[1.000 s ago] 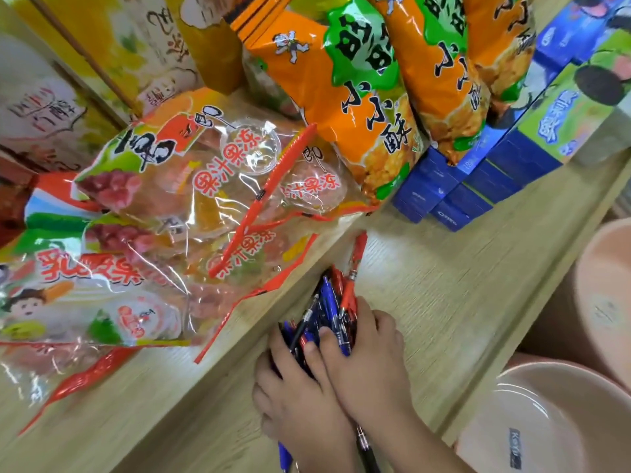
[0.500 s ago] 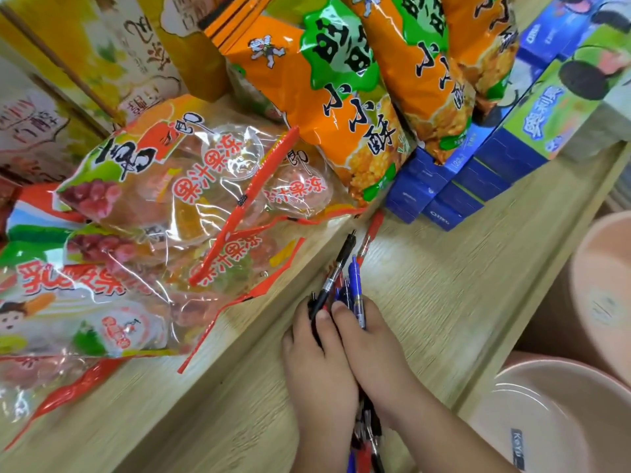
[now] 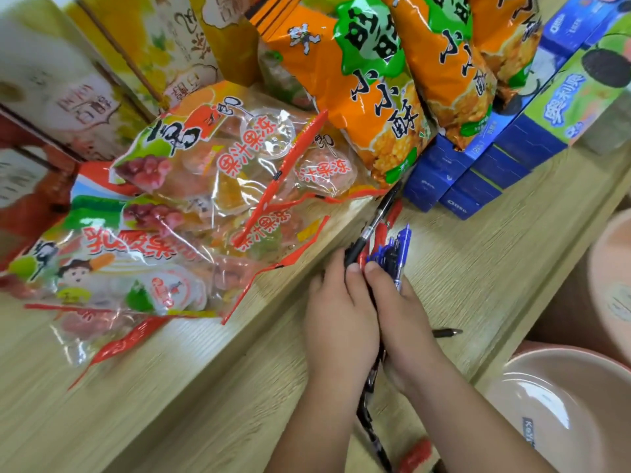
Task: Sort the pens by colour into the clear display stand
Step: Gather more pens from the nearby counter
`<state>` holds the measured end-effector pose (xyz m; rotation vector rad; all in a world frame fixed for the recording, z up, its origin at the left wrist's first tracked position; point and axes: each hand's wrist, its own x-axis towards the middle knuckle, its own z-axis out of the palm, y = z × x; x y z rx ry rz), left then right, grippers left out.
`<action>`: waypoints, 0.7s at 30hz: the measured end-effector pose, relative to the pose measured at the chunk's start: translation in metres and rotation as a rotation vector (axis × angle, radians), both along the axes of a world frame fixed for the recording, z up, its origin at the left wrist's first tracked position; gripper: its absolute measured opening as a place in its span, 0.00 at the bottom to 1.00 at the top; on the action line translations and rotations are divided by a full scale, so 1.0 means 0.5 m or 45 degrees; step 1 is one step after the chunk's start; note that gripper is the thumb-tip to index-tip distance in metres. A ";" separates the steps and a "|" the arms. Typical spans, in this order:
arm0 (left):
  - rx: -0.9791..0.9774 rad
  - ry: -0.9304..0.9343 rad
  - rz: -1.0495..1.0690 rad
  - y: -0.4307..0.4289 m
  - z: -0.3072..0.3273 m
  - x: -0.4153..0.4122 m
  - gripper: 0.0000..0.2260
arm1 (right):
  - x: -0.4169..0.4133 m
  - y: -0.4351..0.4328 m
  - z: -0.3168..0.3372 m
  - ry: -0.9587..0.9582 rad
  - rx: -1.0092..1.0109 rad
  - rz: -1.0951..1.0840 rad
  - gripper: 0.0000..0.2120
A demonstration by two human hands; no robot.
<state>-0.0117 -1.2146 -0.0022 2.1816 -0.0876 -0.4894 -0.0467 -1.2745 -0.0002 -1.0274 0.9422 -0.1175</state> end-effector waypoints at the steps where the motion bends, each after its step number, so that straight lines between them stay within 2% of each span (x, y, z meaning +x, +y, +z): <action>1: 0.008 -0.006 -0.016 -0.003 0.006 0.004 0.17 | 0.003 -0.002 0.005 -0.023 0.024 -0.020 0.09; 9: 0.016 -0.031 -0.126 -0.021 0.050 0.007 0.16 | 0.002 -0.013 0.027 -0.094 0.054 -0.128 0.11; 16: 0.031 -0.185 -0.264 -0.045 0.121 0.004 0.15 | -0.007 -0.026 0.078 -0.223 0.117 -0.234 0.14; 21: 0.010 -0.186 -0.245 -0.016 0.156 -0.004 0.17 | -0.019 0.002 0.111 -0.265 0.036 -0.230 0.18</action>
